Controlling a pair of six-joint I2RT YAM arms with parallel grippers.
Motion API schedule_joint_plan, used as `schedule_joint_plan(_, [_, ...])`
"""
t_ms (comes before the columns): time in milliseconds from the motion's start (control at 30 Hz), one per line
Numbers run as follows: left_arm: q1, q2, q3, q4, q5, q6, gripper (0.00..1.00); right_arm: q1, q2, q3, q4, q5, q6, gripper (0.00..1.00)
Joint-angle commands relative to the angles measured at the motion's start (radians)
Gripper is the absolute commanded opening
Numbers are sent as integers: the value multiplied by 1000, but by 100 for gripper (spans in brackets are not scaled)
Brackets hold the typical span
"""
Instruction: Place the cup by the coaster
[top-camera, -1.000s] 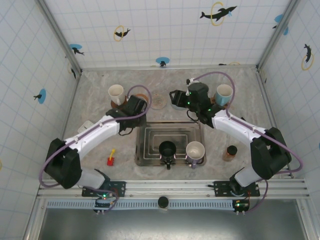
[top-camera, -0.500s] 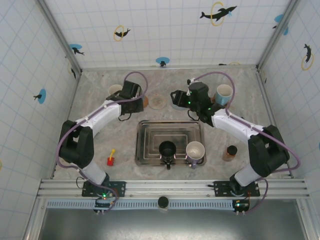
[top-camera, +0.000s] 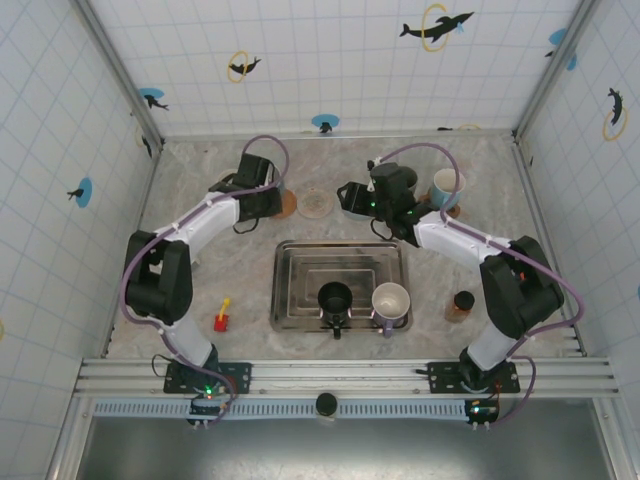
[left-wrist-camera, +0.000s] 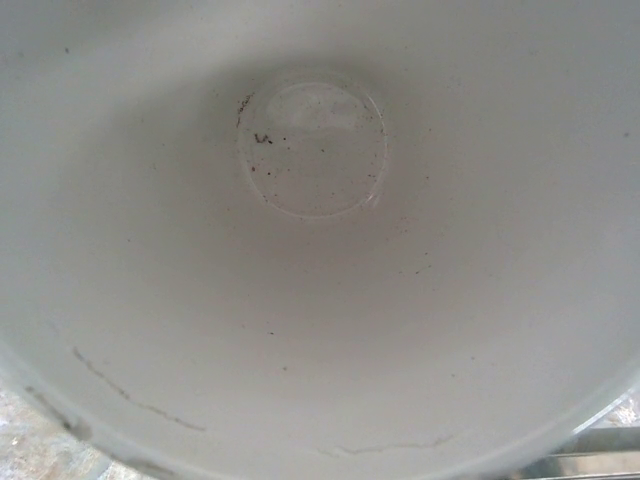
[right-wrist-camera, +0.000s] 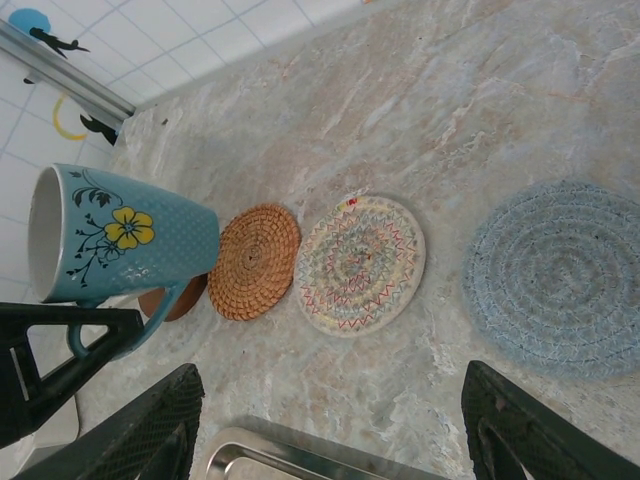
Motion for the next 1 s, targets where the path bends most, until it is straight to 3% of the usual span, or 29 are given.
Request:
schedule_joint_plan(0, [11,24,49,38,0,17,0,-11,11,43,-5,-7,-1,70])
schedule_joint_plan(967, [14,116,99,0,-13,8,0,-29,32,36,11,-36,7,69])
